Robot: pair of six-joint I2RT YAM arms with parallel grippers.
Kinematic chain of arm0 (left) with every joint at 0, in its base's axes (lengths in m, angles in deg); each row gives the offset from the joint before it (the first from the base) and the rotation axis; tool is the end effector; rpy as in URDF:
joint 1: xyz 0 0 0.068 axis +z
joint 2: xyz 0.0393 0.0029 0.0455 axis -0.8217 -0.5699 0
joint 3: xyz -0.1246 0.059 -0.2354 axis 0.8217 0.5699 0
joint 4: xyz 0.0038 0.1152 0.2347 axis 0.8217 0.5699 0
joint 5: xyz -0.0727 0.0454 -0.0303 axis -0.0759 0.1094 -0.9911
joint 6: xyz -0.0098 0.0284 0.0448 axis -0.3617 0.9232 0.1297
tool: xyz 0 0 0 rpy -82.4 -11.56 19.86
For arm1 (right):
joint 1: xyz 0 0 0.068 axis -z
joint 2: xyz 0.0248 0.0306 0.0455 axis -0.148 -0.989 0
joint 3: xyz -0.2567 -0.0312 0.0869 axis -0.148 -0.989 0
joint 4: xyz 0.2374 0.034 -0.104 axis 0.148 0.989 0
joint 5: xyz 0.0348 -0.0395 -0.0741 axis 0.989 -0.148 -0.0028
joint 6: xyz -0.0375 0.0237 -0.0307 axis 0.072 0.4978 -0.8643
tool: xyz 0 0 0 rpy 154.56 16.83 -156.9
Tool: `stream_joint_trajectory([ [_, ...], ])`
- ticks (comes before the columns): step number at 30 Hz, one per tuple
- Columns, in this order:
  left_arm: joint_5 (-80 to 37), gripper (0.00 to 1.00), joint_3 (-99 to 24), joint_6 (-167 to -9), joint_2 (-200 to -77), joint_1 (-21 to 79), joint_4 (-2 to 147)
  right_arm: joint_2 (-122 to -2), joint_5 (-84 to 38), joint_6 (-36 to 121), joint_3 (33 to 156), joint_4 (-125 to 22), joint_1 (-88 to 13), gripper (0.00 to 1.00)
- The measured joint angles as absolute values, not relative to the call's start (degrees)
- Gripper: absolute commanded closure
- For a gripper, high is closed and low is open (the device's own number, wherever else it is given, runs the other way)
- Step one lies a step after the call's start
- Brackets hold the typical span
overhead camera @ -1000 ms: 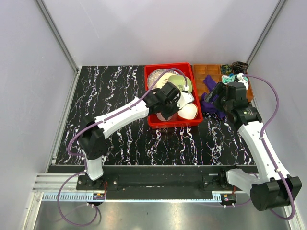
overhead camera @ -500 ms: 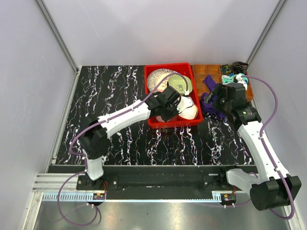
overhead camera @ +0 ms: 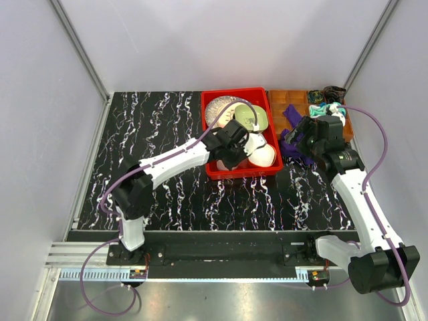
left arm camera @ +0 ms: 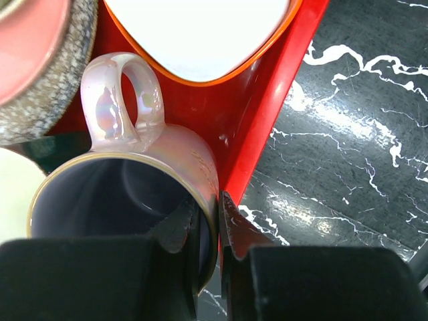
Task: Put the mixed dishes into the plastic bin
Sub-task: Place the cup in the plastic bin.
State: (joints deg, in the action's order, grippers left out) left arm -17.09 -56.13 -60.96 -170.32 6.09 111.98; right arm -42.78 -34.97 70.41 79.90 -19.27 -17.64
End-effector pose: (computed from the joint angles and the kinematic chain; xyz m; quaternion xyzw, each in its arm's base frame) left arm 0.2695 -0.3154 0.2654 0.5178 0.7966 -0.1201 0.2879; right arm 0.2306 0.0339 0.3414 0.2159 0.8546 0.1425 0.4502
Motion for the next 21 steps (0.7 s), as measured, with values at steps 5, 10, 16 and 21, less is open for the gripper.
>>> stream_joint_trajectory([
  [5, -19.3, 1.00, -54.6, -61.4, -172.0, 7.4, 110.6, -42.8, -34.6, 70.4, 79.9, -19.3, -17.5, 0.18],
  [10, -20.0, 0.77, -54.3, -61.6, -172.8, 7.8, 110.0, -42.8, -34.0, 70.4, 79.9, -19.3, -17.5, 0.18],
  [16, -19.5, 0.70, -54.1, -61.4, -172.8, 8.1, 108.9, -42.8, -33.9, 70.4, 79.9, -19.3, -17.5, 0.18],
  [21, -19.0, 0.65, -54.1, -61.4, -172.7, 8.1, 108.7, -43.1, -33.6, 70.4, 79.8, -19.3, -17.5, 0.18],
])
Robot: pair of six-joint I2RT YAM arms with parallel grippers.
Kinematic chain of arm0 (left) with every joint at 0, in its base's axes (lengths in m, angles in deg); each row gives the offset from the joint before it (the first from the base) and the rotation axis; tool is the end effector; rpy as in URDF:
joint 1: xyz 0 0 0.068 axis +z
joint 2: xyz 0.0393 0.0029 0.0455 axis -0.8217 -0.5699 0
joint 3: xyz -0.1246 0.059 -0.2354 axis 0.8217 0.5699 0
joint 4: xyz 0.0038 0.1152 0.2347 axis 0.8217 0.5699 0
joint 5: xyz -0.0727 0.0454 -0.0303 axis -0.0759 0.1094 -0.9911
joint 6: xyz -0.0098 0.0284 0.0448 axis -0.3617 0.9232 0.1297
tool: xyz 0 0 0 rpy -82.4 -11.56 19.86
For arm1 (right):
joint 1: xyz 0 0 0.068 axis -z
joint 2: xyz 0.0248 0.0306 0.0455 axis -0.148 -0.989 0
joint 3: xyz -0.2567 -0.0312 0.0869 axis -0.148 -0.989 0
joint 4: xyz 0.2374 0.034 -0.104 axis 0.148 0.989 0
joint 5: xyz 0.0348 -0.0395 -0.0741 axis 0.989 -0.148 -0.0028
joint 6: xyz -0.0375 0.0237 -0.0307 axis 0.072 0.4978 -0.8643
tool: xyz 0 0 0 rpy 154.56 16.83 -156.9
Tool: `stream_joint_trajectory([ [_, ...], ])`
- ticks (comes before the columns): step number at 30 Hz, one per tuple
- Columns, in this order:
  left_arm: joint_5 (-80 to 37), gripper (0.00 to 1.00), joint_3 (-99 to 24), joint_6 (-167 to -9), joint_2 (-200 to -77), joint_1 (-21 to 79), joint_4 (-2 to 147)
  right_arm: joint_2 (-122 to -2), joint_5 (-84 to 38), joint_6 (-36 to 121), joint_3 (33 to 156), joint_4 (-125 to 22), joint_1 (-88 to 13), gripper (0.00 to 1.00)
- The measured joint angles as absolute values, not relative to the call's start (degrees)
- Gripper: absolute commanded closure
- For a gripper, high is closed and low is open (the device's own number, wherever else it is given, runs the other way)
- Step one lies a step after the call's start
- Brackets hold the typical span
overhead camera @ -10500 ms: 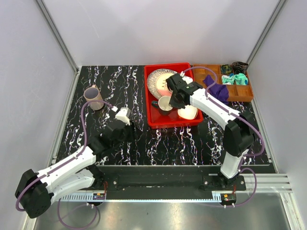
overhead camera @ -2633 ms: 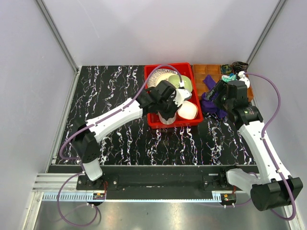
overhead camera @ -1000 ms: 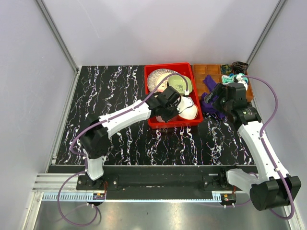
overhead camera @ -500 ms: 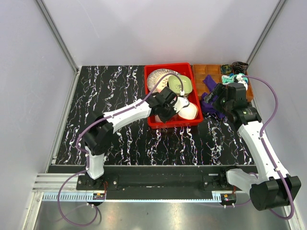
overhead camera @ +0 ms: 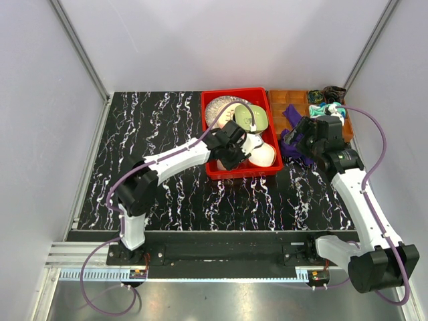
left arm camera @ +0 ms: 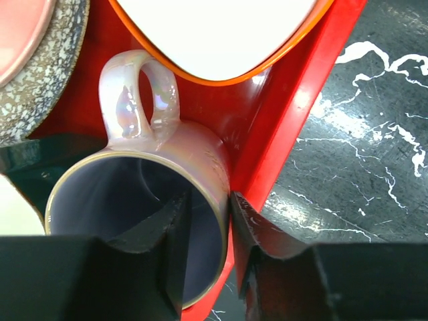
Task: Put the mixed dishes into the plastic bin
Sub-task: Place the cup in the plastic bin, then reset both arms
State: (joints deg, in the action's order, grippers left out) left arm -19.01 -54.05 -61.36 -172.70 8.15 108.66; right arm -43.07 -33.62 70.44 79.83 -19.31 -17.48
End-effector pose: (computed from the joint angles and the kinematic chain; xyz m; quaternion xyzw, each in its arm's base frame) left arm 0.2845 -0.3113 0.2412 0.5058 0.8072 -0.1287 0.2759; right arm 0.2317 0.0343 0.3399 0.2122 0.8572 0.1508 0.4444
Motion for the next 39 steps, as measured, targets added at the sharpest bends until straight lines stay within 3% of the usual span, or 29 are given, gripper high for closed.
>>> stream_joint_trajectory([
  [4, -18.6, 0.54, -54.1, -61.3, -172.5, 8.3, 108.7, -43.3, -33.6, 70.4, 79.6, -19.3, -17.5, 0.18],
  [17, -16.1, 0.43, -55.7, -61.0, -167.7, 8.7, 109.8, -43.4, -33.6, 70.4, 79.0, -19.4, -17.5, 0.17],
  [20, -14.2, 0.33, -56.9, -61.2, -165.9, 9.0, 109.4, -43.4, -33.6, 70.4, 78.9, -19.4, -17.4, 0.14],
  [25, -10.3, 0.01, -56.5, -65.0, -161.0, 9.3, 107.5, -43.4, -33.5, 69.7, 78.8, -19.4, -17.4, 0.06],
  [28, -7.8, 0.01, -53.7, -68.5, -156.1, 9.5, 104.9, -43.4, -33.5, 68.7, 78.7, -19.5, -17.4, 0.00],
  [39, 6.1, 0.01, -37.3, -84.8, -132.4, 9.5, 99.5, -40.8, -34.2, 65.0, 77.7, -19.4, -17.4, 0.00],
])
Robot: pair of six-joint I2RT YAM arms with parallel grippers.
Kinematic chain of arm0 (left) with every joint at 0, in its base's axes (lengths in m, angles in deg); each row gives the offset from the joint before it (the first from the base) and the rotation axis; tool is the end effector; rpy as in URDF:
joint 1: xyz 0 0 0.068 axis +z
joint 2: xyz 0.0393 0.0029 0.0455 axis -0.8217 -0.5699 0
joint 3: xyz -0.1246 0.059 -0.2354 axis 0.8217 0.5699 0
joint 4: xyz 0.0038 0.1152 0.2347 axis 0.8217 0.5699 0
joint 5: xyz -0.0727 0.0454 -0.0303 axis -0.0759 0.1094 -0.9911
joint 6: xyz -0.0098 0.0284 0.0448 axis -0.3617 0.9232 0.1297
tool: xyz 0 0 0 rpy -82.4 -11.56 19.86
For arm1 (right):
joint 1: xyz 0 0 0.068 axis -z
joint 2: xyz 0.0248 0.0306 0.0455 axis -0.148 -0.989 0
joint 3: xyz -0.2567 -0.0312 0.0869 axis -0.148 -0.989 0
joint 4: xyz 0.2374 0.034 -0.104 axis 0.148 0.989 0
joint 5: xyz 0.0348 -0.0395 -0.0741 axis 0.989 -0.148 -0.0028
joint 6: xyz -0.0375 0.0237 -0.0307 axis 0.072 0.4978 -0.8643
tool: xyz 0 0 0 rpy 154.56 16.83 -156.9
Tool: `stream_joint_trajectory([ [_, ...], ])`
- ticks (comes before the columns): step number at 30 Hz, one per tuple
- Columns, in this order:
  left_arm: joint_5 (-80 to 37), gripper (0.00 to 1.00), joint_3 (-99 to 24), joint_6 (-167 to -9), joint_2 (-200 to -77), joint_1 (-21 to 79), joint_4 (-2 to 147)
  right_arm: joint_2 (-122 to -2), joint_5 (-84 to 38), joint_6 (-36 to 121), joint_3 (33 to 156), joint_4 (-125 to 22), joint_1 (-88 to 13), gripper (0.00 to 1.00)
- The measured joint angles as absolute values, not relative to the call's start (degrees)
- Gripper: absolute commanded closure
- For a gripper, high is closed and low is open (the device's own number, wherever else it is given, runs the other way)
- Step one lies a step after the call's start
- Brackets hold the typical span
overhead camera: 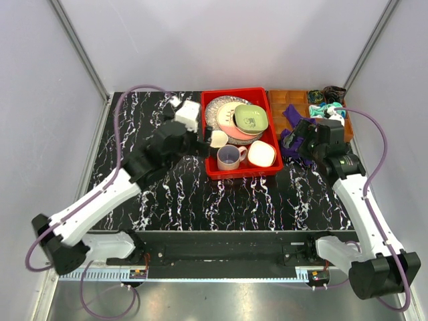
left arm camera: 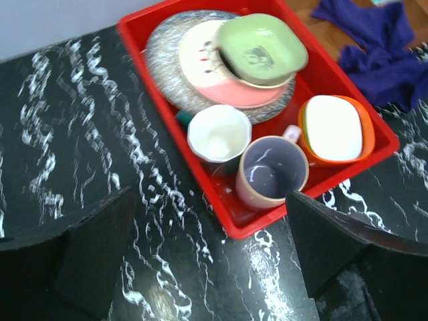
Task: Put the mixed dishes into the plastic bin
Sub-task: Reset both arms
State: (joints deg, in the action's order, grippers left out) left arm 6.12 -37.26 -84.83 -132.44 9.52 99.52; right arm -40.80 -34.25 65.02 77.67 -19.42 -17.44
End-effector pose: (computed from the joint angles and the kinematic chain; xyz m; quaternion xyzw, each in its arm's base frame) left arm 0.1959 -0.1840 0.3905 0.1745 0.8056 -0.1246 0.5523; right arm 0.2229 0.0324 0.3357 0.1742 0.8647 0.1254 0.4541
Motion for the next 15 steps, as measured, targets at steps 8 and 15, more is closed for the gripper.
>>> stream_joint_trajectory([
  [8, 15.6, 0.01, -22.0, -97.4, -119.1, 9.6, 101.4, -36.9, -35.8, 64.0, 74.6, -19.6, -17.4, 0.00],
  [15, 20.2, 0.01, -15.4, -102.2, -111.2, 9.6, 102.4, -35.5, -36.7, 63.7, 73.2, -19.3, -17.4, 0.00],
])
